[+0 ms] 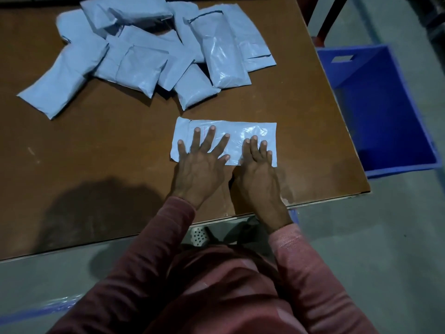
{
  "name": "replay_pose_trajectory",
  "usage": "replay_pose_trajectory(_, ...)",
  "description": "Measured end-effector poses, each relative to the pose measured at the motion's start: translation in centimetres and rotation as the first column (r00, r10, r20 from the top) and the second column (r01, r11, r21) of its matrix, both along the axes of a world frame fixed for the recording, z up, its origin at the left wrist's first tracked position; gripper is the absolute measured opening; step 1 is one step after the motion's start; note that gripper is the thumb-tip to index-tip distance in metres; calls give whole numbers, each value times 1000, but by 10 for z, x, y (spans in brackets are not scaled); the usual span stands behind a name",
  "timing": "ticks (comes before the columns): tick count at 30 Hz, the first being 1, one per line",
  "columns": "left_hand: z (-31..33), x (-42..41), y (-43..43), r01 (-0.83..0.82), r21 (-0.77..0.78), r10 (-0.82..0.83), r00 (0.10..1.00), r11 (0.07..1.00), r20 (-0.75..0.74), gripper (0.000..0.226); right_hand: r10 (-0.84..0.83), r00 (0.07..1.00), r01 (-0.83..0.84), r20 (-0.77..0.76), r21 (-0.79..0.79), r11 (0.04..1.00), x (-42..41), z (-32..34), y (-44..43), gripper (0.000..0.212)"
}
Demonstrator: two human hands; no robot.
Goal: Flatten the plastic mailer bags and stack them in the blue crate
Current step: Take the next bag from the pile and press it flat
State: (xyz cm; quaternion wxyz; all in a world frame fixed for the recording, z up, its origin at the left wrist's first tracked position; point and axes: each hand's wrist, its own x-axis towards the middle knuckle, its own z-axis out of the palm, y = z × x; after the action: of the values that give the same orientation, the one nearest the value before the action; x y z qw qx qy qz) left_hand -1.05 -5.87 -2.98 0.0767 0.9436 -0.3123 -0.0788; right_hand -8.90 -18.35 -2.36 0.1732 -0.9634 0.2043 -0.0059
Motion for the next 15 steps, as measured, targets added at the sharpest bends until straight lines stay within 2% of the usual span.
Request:
replay_pose_trajectory(4, -2, -1, 0, 13, 43, -12, 1000, 999, -15, 62, 3, 1000, -3, -3, -24, 1000, 4, -8, 2, 72)
replay_pose_trajectory(9, 11, 1, 8, -9, -49, 7, 999, 999, -48, 55, 6, 999, -5, -41, 12, 1000, 5, 7, -3, 66)
replay_pose_trajectory(12, 9, -8, 26, -90, -111, 99, 992, 990, 76, 50, 93, 986, -89, 142, -31, 996, 6, 16, 6, 56)
replay_pose_trajectory(15, -2, -12, 40, -158, -129, 163, 986, 979, 31, 50, 205, 958, -210, 202, 7, 978, 8, 7, 23, 49)
